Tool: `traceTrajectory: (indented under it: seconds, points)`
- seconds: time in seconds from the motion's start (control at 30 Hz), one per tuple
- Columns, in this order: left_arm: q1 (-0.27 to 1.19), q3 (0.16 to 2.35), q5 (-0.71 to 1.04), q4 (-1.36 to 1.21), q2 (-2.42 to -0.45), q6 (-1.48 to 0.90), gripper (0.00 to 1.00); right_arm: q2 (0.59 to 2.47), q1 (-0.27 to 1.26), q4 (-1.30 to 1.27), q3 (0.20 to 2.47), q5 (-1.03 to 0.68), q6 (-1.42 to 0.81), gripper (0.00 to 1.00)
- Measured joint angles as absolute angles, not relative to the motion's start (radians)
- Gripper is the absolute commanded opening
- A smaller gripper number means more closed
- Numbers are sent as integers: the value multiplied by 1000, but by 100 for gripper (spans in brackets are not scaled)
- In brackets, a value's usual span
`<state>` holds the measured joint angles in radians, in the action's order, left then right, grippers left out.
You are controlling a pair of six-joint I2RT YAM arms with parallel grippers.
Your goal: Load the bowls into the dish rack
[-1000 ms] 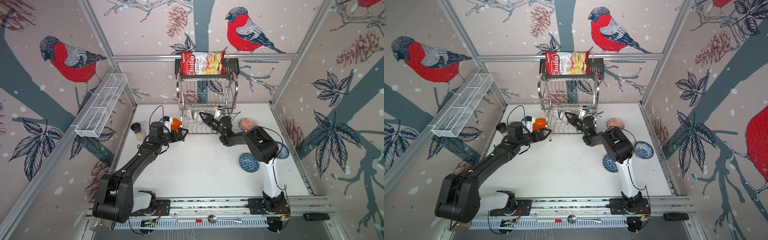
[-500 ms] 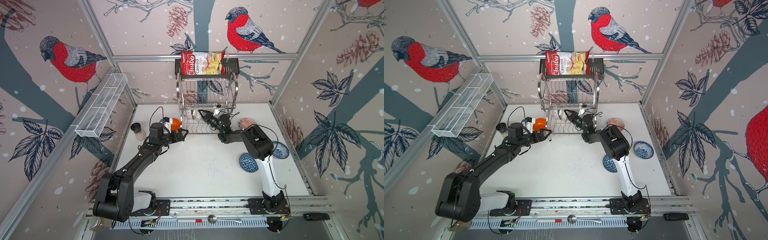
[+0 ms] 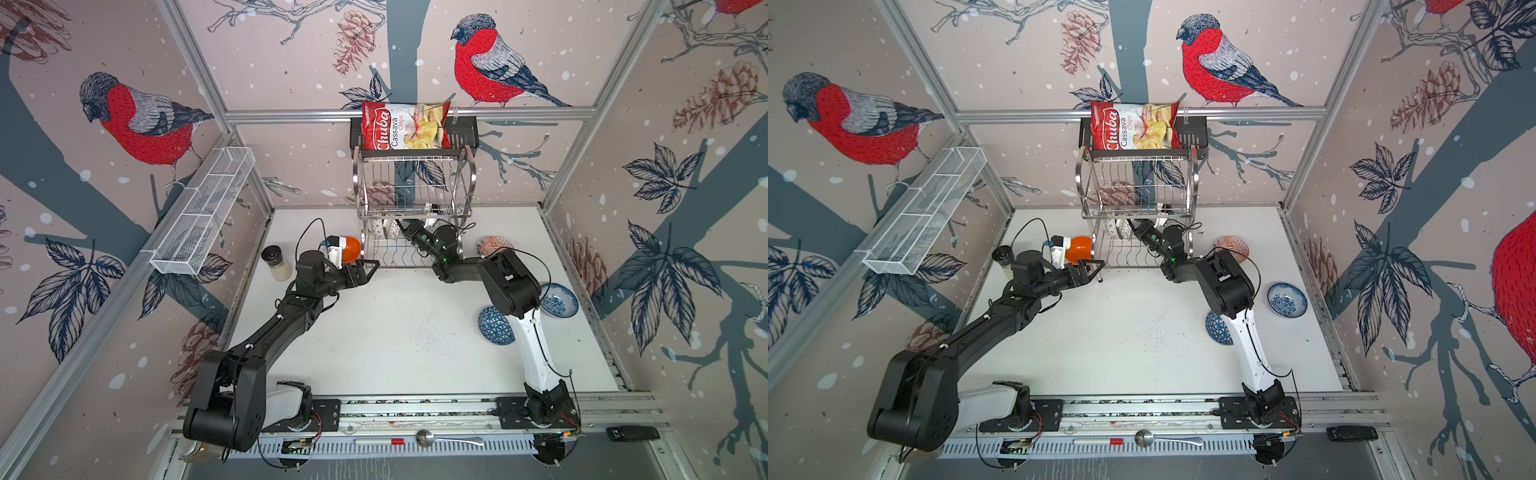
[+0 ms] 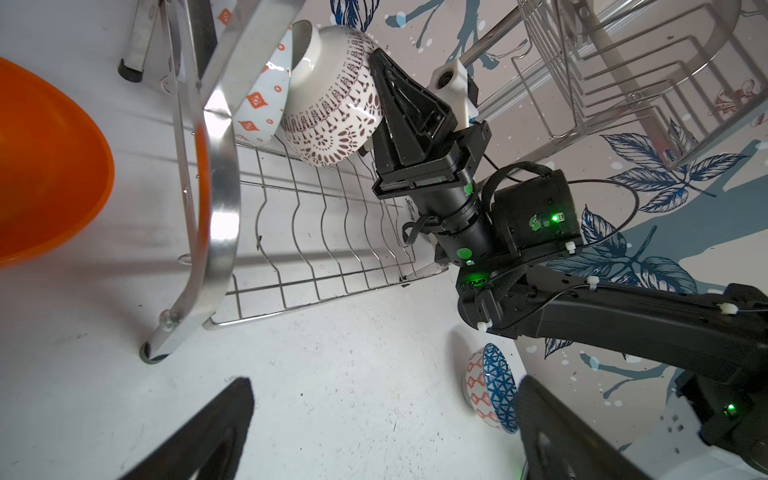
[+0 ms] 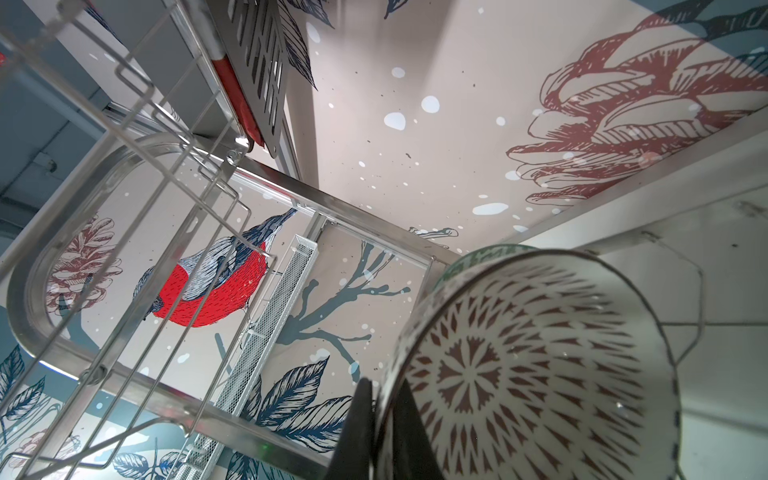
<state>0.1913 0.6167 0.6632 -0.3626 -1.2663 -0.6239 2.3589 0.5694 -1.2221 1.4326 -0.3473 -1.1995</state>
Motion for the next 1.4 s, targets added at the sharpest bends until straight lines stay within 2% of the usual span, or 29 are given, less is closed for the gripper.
traceTrajectory:
  seconds: [1.4]
  points:
    - [192, 629, 681, -368, -1297, -647, 98, 2494, 567, -1112, 1633, -365, -1206, 0]
